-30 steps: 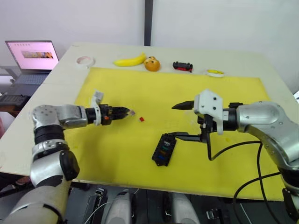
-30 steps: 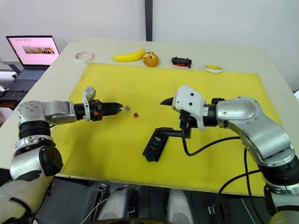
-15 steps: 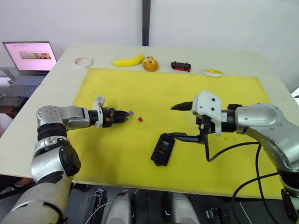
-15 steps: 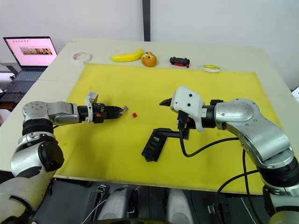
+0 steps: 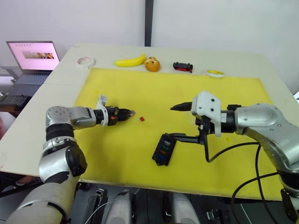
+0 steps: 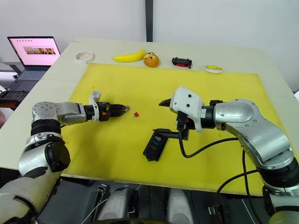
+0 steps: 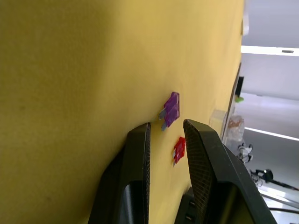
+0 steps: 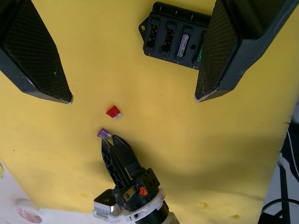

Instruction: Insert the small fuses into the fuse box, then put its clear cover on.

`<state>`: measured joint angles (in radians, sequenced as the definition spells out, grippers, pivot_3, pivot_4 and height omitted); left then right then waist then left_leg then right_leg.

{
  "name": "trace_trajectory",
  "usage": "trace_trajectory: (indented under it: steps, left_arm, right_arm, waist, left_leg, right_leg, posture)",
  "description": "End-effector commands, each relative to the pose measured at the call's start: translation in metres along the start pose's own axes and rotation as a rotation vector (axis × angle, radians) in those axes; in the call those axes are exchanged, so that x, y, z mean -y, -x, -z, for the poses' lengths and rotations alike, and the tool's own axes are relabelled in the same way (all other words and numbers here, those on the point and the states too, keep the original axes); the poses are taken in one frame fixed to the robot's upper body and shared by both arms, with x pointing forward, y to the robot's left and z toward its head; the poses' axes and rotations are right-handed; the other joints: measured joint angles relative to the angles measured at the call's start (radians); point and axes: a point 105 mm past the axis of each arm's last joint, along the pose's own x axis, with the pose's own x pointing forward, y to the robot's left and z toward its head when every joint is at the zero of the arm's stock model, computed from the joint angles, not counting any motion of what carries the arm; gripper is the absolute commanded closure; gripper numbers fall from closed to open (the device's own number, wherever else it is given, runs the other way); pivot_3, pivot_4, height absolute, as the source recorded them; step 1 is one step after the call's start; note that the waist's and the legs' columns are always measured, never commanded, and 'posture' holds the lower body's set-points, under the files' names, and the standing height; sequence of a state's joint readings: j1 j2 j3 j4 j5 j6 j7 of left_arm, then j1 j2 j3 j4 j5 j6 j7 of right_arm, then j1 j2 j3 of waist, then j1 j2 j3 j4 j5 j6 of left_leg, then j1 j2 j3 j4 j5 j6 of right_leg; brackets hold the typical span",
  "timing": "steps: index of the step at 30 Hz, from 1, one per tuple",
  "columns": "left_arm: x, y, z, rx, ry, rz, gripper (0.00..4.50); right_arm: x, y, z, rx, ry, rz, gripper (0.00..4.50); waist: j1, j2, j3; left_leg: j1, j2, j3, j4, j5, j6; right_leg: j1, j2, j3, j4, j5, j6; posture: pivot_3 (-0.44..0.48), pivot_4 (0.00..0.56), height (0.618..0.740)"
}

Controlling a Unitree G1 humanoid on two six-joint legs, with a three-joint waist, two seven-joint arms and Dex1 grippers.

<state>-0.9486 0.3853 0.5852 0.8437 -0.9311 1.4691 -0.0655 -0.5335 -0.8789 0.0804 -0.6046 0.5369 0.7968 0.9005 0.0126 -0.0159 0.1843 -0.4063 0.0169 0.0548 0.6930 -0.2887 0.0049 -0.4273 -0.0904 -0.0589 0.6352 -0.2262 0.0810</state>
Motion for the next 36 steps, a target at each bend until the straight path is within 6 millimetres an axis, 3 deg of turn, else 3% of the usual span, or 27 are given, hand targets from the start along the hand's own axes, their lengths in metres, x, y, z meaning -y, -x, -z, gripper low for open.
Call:
trace_trajectory:
  steps: [1, 21, 36]
  left_arm:
    - [0.002, -0.002, -0.011, 0.068, -0.02, -0.007, 3.3]
    - [0.021, -0.026, -0.004, 0.049, -0.049, 0.037, 3.3]
    - [0.016, -0.039, 0.006, 0.016, -0.08, 0.012, 3.3]
  right_arm:
    - [-0.002, -0.001, -0.012, 0.034, 0.04, 0.002, 0.0]
    - [-0.005, -0.003, -0.014, 0.041, 0.032, 0.0, 0.0]
    - [-0.004, -0.003, -0.011, 0.035, 0.032, 0.005, 0.0]
  waist:
    - [0.0, 0.0, 0.0]
    - [0.029, 0.0, -0.001]
    - [0.031, 0.0, -0.001]
  left_leg:
    - [0.0, 0.0, 0.0, 0.0, 0.0, 0.0]
    - [-0.001, -0.003, -0.004, 0.003, 0.0, 0.001]
    - [-0.001, -0.004, -0.005, 0.004, -0.001, 0.002]
  right_leg:
    - [0.0, 0.0, 0.0, 0.0, 0.0, 0.0]
    - [0.003, -0.004, -0.004, 0.001, 0.001, 0.001]
    - [0.005, -0.006, -0.005, 0.0, 0.001, 0.002]
  posture:
    - [0.0, 0.15, 0.737]
    - [0.0, 0.15, 0.737]
    - [0.0, 0.15, 0.737]
